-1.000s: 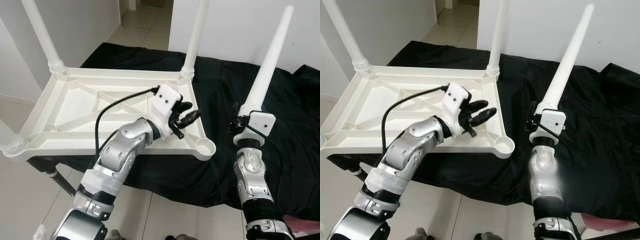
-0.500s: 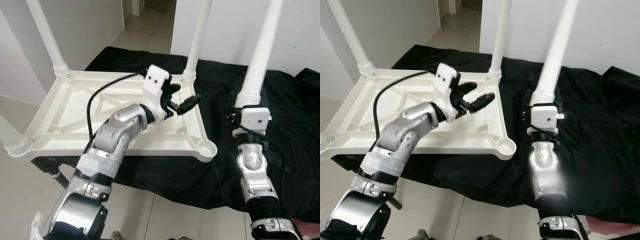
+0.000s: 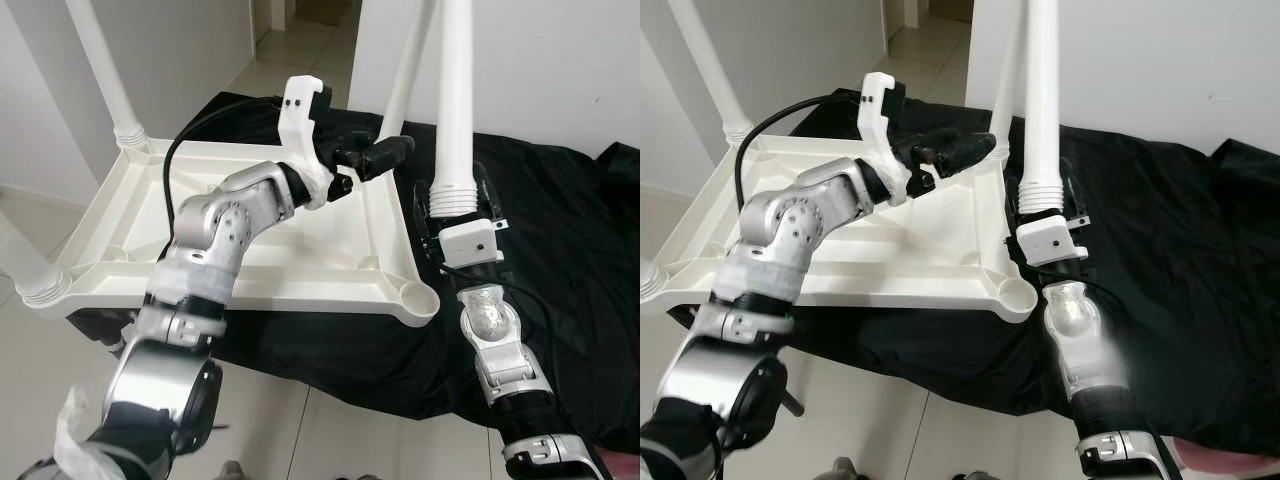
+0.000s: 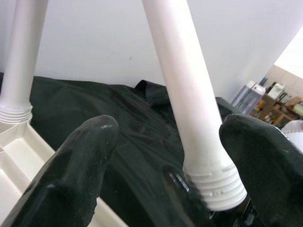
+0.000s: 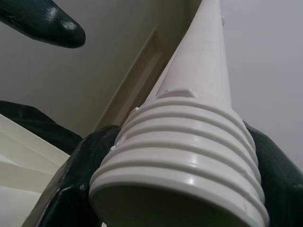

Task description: Building children table

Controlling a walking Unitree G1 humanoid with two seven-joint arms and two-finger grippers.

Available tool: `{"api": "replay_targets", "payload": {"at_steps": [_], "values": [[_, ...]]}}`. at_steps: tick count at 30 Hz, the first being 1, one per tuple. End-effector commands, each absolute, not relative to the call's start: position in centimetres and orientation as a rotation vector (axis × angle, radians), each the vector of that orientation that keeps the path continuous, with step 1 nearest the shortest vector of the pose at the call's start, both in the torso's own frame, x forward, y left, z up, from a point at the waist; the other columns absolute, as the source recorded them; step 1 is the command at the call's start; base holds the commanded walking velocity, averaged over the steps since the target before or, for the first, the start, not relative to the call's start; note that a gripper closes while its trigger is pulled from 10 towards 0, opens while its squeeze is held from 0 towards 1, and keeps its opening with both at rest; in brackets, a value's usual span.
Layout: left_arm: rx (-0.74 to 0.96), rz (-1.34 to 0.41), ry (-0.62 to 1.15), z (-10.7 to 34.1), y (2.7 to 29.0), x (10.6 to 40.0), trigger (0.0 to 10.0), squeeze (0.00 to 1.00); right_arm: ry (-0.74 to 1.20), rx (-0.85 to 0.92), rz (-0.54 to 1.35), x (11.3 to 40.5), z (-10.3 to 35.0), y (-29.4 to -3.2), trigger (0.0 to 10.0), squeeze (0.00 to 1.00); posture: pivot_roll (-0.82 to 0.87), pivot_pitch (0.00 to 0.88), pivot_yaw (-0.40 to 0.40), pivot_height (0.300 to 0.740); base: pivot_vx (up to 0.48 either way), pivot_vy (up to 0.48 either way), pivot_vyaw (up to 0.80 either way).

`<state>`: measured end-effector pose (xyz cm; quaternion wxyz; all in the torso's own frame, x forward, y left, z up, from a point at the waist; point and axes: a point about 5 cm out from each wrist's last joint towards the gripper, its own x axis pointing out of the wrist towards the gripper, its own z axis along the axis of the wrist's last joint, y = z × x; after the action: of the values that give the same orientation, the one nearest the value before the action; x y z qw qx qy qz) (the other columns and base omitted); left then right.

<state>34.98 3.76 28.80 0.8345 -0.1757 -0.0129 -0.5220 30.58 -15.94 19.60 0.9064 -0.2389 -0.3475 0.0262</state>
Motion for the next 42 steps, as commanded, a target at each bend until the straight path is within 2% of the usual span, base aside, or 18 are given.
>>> {"api": "replay_targets", "payload": {"at_steps": [1, 7, 11, 15, 24, 30, 35, 42], "values": [[-0.358, -1.237, -0.023, 29.1, 3.4, 34.7, 10.0, 0.00, -0.750, -0.498, 0.064, 30.6, 20.3, -16.0, 10.0, 0.00, 0.01, 0.039, -0.057, 0.740, 0.000, 0.000, 0.00], [-0.430, -1.237, 0.024, 29.3, 3.0, 35.2, 10.0, 0.00, -0.746, -0.501, 0.096, 30.5, 20.0, -15.6, 10.0, 0.00, 0.01, 0.046, -0.058, 0.740, 0.000, 0.000, 0.00], [-0.504, -1.255, 0.055, 30.2, 2.3, 36.0, 10.0, 0.00, -0.715, -0.524, 0.211, 30.3, 18.9, -14.1, 10.0, 0.00, -0.01, 0.060, -0.042, 0.740, 0.000, 0.000, 0.00], [-0.549, -1.258, 0.076, 30.3, 2.1, 36.2, 10.0, 0.00, -0.705, -0.525, 0.235, 30.1, 18.6, -13.7, 10.0, 0.00, -0.01, 0.063, -0.040, 0.740, 0.000, 0.000, 0.00], [-0.551, -1.233, 0.102, 30.1, 1.6, 37.0, 10.0, 0.00, -0.690, -0.537, 0.288, 29.5, 17.7, -12.8, 10.0, 0.00, -0.02, 0.066, -0.032, 0.740, 0.000, 0.000, 0.00], [-0.551, -1.140, 0.112, 30.1, 2.1, 38.3, 10.0, 0.00, -0.673, -0.529, 0.331, 28.8, 16.9, -12.2, 10.0, 0.00, -0.02, 0.067, -0.028, 0.740, 0.000, 0.000, 0.00], [-0.583, -1.017, 0.108, 30.7, 3.5, 39.7, 10.0, 0.00, -0.663, -0.527, 0.342, 28.3, 16.5, -12.0, 10.0, 0.00, -0.03, 0.071, -0.018, 0.740, 0.000, 0.000, 0.00], [-0.602, -0.948, 0.091, 31.5, 4.4, 40.3, 10.0, 0.00, -0.656, -0.529, 0.342, 28.1, 16.4, -12.0, 10.0, 0.00, -0.03, 0.075, -0.010, 0.740, 0.000, 0.000, 0.00]]}}
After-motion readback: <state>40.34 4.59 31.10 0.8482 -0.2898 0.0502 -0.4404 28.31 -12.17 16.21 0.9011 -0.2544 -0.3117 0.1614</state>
